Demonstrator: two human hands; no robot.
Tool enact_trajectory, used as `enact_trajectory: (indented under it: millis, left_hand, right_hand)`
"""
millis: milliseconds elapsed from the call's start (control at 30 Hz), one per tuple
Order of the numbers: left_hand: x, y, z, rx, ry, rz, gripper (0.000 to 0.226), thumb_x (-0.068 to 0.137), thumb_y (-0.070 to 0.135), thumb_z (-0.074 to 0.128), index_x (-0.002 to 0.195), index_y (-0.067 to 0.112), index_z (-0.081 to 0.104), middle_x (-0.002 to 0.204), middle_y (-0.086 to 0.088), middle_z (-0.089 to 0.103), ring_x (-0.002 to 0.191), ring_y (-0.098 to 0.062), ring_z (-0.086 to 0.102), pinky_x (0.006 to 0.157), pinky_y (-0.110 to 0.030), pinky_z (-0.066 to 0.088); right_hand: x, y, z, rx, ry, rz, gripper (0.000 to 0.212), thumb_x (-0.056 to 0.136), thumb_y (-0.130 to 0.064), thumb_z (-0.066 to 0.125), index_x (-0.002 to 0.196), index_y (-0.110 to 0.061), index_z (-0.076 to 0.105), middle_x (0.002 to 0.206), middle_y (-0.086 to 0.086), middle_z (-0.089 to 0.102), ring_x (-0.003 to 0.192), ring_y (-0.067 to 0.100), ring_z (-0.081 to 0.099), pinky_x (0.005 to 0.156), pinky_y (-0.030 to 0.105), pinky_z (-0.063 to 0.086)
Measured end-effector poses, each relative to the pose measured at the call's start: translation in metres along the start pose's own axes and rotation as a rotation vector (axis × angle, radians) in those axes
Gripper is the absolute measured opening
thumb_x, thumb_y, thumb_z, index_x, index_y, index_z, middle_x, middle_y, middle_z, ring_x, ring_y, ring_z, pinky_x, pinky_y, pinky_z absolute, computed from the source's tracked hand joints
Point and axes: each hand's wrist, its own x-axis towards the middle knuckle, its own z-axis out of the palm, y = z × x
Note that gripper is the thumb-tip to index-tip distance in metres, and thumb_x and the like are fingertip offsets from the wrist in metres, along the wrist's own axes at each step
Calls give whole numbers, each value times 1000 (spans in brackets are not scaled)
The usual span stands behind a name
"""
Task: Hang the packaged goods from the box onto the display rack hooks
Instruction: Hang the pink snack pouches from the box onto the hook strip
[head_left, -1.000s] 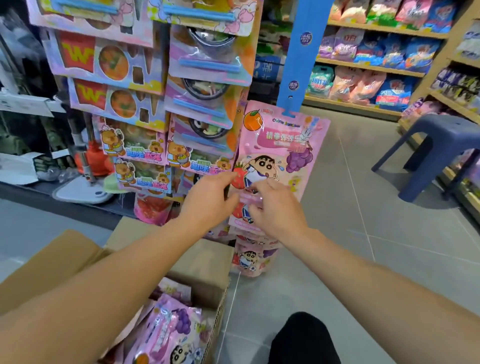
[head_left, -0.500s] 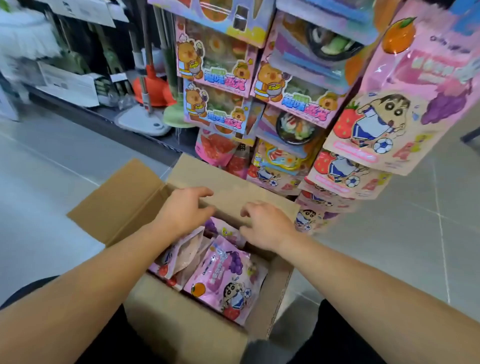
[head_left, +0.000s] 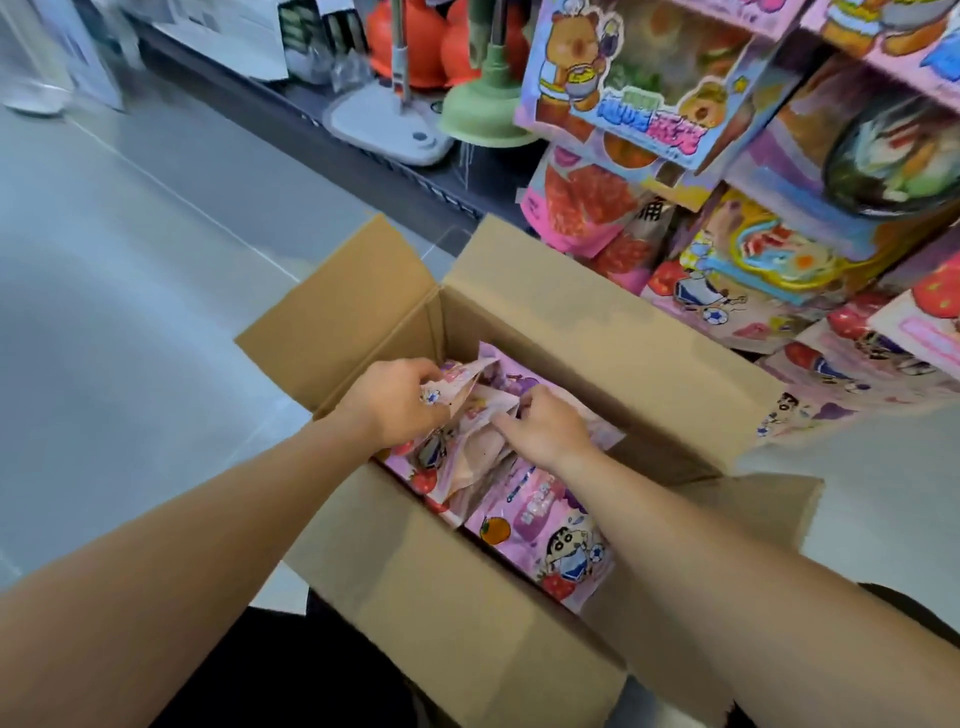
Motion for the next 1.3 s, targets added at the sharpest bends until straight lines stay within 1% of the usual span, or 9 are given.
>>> enact_trajectory:
  millis: [167,400,700,767,833,933,1000,1133,1300]
  left_hand:
    - [11,-31,10,-61,-44,-87,42,85,38,67,123,20,63,107,-3,72,97,-20,66,83,-28,50]
    - [21,-61,14,-200,-46,-166,34,85,30,67,118,18,65,106,1,71,100,-19,67,89,-27,50]
    - [33,-54,29,-248,-68,-251,45,85,43,66,112,9,56,102,-6,63,104,-27,61,74,-29,40]
    - [34,-53,34,-344,-77,-319,61,80,51,69,121,8,52,112,-6,61,107,-26,59,82,-30,44]
    - [36,-53,37,-498,-99,-349,67,73,57,72,119,11,56,113,-1,66,100,-20,64,89,-33,50]
    - [33,-43,33,-817,-213,-304,35,85,40,70,107,12,69,101,-8,75,84,-20,73,73,-31,58]
    - [28,-36,29,-956,-267,-323,26,90,30,68,107,10,69,98,-10,76,85,-23,74,64,-29,59]
    - [24,-30,30,-1118,-248,-313,35,86,20,73,115,3,66,107,-16,73,100,-34,70,90,-50,55]
    - [12,-10,29,-1090,-192,-312,23,83,9,71,106,5,70,107,-19,72,97,-31,69,86,-44,52]
  right_hand:
    - [35,-30,25,288,36,126,40,79,-55,60,62,-18,57,74,8,72,77,28,71,72,44,58]
    - [54,-52,53,377,-35,222,16,80,-26,68,83,-11,64,82,11,73,73,29,74,75,44,61]
    - [18,-2,5,650,-58,323,30,89,7,51,94,-19,66,90,2,73,76,16,71,63,32,61]
    - [10,6,-10,698,-111,322,36,91,10,47,104,-19,66,95,4,72,78,15,69,58,27,57]
    - [3,14,-19,732,-146,318,37,91,11,44,103,-16,66,105,10,72,88,21,68,73,33,57]
    - [-2,22,-29,762,-165,316,37,92,13,40,100,-14,65,108,13,70,94,26,66,87,41,53]
    - [-5,25,-35,749,-181,299,37,95,11,39,98,-16,64,103,10,70,89,22,66,78,37,53]
    - [-9,32,-44,756,-86,304,27,97,5,44,91,-13,62,83,6,71,65,15,68,51,24,50]
    - [-19,39,-62,711,102,295,15,93,-3,52,86,-10,64,92,15,74,74,23,72,64,35,58]
